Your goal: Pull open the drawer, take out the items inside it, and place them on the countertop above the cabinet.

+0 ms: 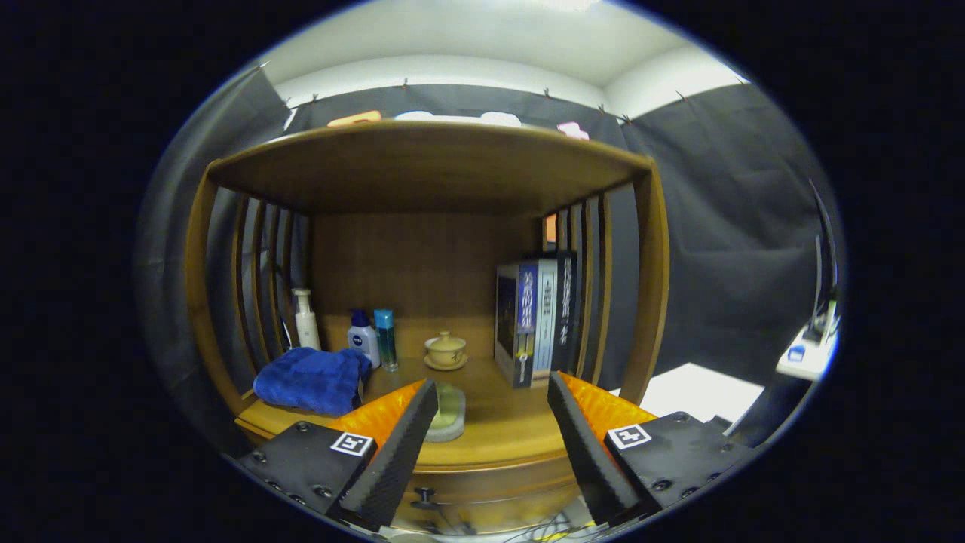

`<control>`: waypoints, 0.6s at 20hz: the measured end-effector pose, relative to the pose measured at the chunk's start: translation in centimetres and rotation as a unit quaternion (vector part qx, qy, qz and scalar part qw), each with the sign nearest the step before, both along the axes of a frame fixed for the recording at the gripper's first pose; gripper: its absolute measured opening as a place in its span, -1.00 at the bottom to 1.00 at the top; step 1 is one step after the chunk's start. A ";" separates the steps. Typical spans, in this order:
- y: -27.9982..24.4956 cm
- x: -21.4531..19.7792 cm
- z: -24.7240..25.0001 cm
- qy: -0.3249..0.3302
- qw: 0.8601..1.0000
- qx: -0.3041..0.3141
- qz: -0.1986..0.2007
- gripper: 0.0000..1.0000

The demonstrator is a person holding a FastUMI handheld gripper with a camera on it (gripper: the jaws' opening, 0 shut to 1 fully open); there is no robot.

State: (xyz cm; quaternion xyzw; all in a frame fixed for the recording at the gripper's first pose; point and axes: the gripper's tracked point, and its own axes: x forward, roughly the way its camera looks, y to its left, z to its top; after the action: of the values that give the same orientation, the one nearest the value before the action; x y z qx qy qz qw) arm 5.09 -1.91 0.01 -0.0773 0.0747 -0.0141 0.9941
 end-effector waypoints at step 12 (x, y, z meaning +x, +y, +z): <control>3.1 -2.4 6.7 -0.018 0.997 0.075 0.025 0.93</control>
State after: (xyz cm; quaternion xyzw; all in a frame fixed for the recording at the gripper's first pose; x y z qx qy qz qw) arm 2.64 1.19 6.70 -0.0038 0.0553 0.0148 0.9984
